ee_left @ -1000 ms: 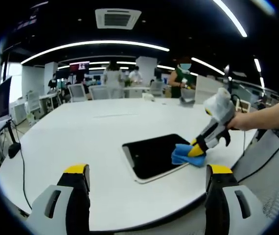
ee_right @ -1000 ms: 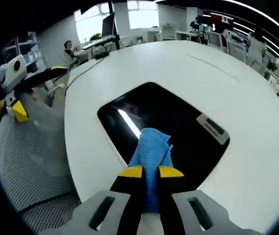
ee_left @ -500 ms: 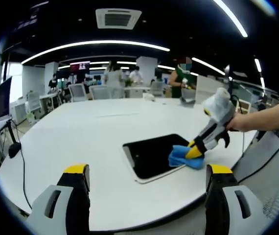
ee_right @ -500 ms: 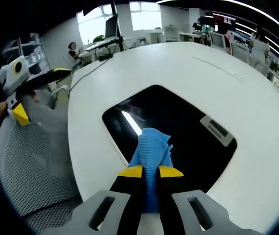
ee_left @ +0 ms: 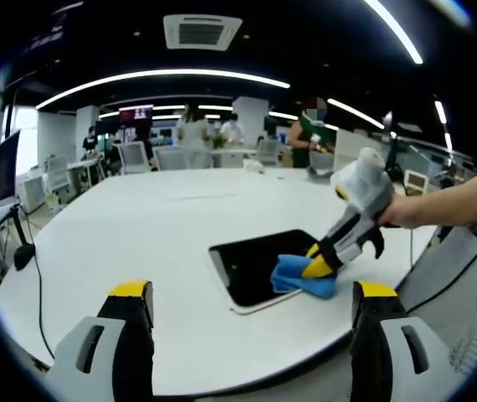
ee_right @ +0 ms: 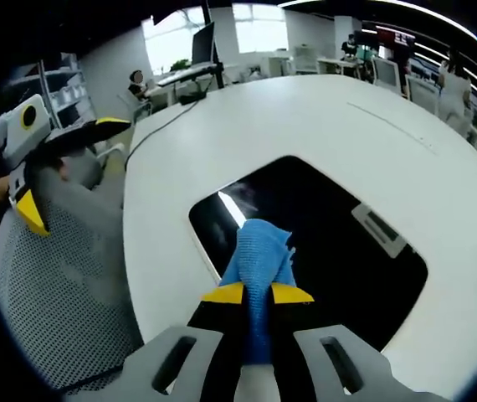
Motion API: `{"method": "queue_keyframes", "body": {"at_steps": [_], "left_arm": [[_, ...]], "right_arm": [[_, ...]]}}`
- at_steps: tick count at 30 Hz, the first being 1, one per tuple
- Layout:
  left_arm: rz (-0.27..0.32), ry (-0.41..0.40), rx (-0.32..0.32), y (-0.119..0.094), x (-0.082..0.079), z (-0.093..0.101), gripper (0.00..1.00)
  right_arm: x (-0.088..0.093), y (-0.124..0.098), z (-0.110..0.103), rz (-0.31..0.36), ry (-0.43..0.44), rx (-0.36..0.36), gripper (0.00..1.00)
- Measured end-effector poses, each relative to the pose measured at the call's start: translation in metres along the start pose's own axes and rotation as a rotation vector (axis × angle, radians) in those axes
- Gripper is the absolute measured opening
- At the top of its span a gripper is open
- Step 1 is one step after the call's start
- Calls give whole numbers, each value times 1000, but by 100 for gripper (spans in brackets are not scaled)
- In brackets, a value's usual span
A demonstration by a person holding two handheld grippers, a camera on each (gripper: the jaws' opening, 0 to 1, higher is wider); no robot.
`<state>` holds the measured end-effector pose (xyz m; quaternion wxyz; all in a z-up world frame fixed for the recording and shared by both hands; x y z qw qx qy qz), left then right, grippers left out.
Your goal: Wipe the mirror surface with the cleaning cloth until all visible marks leave the cleaned area.
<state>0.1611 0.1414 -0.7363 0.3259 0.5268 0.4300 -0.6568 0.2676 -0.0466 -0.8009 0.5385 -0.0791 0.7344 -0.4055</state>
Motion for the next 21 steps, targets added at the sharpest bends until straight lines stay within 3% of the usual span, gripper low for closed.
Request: {"method": "queue_keyframes", "body": {"at_steps": [21], "left_arm": [[-10, 4, -9, 0, 0, 0, 99]], "right_arm": [[-14, 17, -12, 15, -4, -30, 5]]}}
Point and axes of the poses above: the point that each gripper's makers call its tool centre point, and the gripper's own axes: y roughly forward along the fingers, z roughly to its right, x roughly out of its underside, the point moved 7 cm from there along -y, roughly backward along the fingers, and after that the axes turned 7 degrees about z, right-handed, at the moved point
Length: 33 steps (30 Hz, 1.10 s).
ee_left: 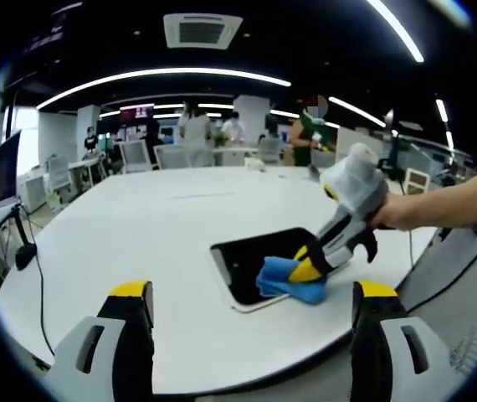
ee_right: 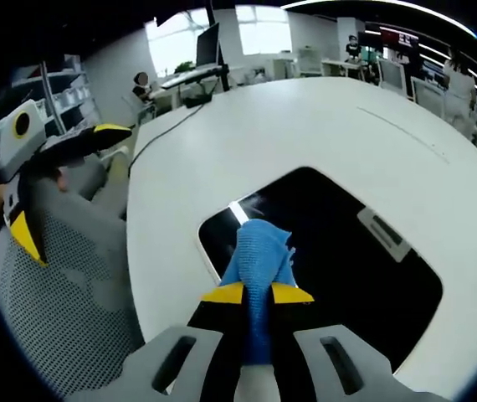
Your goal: Wipe the mirror surface with the cleaning cloth until all visible marks leave the cleaned area.
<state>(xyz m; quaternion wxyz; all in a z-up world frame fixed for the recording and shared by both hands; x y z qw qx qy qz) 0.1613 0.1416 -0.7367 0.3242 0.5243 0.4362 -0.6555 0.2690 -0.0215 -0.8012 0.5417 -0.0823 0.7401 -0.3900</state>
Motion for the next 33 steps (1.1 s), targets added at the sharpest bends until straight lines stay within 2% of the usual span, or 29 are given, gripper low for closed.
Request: {"method": "queue_keyframes", "body": {"at_steps": [15, 24, 27, 33], "left_arm": [[-3, -2, 4, 1, 1, 0, 99], [-10, -4, 13, 2, 1, 1, 98], [-30, -10, -3, 1, 3, -1, 99], [-33, -10, -1, 1, 3, -1, 99]], "right_arm": [[-12, 14, -9, -12, -38, -36, 5], [-11, 15, -9, 11, -15, -37, 5], [-13, 19, -8, 31, 9, -50, 5], [-19, 27, -14, 52, 13, -51, 5]]}}
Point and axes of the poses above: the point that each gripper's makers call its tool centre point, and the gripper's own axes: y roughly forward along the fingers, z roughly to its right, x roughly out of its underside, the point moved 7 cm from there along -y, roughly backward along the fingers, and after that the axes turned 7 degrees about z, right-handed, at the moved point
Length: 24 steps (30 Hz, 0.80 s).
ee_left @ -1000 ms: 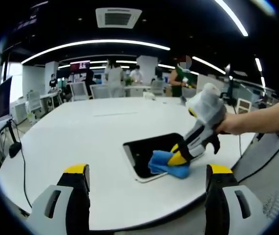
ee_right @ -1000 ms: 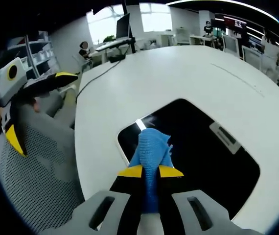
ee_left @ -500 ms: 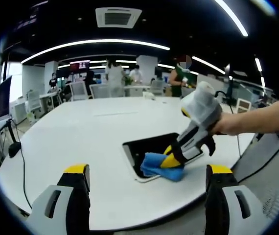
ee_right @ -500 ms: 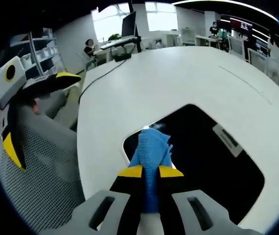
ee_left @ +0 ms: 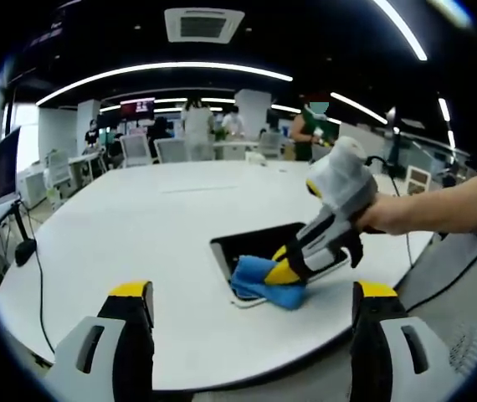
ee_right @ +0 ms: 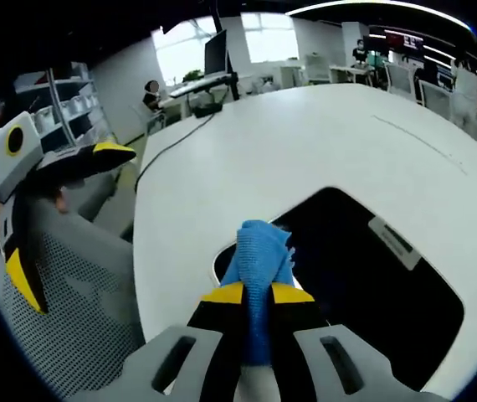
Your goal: Wipe the mirror surface with the cleaning cloth until all visible marks leave the cleaned area.
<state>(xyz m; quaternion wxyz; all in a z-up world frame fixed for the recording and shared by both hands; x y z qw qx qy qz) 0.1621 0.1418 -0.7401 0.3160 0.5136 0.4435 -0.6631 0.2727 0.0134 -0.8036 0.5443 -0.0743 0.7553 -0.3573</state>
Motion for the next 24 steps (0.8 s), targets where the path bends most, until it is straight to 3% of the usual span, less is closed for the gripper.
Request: {"method": "queue_keyframes", "body": {"at_steps": [24], "left_arm": [[22, -6, 0, -1, -1, 0, 97]], "right_arm": [[-8, 10, -4, -14, -11, 17, 5]]}}
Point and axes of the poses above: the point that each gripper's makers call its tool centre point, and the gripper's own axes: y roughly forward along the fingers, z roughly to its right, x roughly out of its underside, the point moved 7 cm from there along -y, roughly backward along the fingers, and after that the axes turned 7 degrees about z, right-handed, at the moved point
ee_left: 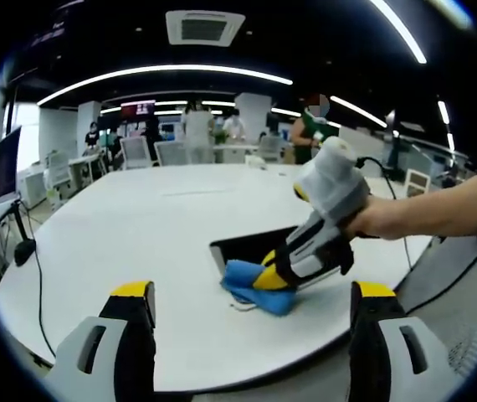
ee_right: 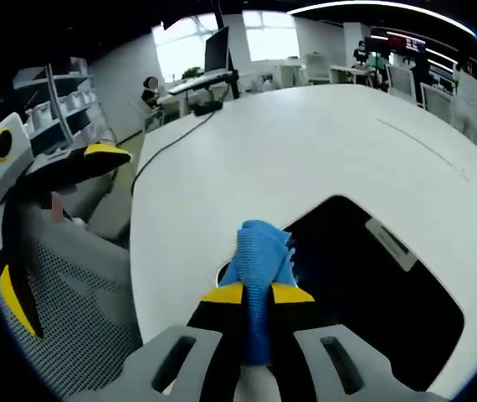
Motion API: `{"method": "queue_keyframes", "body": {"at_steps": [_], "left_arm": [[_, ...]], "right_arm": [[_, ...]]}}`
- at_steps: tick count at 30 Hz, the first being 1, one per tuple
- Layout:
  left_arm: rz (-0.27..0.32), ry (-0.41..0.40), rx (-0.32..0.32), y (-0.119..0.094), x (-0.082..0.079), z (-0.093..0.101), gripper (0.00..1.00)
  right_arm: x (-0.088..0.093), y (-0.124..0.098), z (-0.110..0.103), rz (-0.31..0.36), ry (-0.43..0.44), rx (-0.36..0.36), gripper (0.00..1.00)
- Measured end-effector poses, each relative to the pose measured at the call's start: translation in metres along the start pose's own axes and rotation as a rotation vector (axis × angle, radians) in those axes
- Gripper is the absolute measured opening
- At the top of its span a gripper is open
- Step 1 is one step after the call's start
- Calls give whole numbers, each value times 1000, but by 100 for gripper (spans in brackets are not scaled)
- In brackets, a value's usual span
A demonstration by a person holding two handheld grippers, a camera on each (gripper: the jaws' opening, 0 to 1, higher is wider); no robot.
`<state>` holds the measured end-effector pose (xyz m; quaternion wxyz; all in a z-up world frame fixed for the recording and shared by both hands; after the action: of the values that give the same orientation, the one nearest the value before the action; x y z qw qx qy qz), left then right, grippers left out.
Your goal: Wipe the mirror surface with the cleaning cloth until all visible marks leave the cleaned area.
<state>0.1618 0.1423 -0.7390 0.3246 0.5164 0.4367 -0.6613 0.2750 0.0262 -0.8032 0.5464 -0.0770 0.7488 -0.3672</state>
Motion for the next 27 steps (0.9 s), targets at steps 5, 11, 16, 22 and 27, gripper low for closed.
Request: {"method": "queue_keyframes", "body": {"at_steps": [5, 11, 16, 22, 27], "left_arm": [[-1, 0, 7, 1, 0, 0, 97], [4, -1, 0, 0, 0, 0, 97], [5, 1, 3, 0, 0, 0, 97], [9, 3, 10, 1, -1, 1, 97], [8, 2, 13, 1, -1, 2, 96]], "right_arm": [[0, 1, 0, 4, -3, 0, 5], [-2, 3, 0, 13, -18, 6, 5], [0, 3, -2, 28, -113, 16, 5], [-1, 3, 0, 26, -119, 11, 5], [-5, 6, 7, 18, -113, 10, 5]]}}
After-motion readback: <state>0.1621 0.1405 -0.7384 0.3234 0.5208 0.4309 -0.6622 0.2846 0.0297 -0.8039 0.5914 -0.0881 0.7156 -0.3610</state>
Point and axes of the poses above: the point that each gripper's makers call its tool centre point, and the gripper's own axes: y roughly forward along the fingers, z roughly to its right, x roughly out of its underside, the point moved 7 cm from there along -y, roughly backward along the fingers, and after that the axes turned 7 degrees about z, right-handed, at the moved point
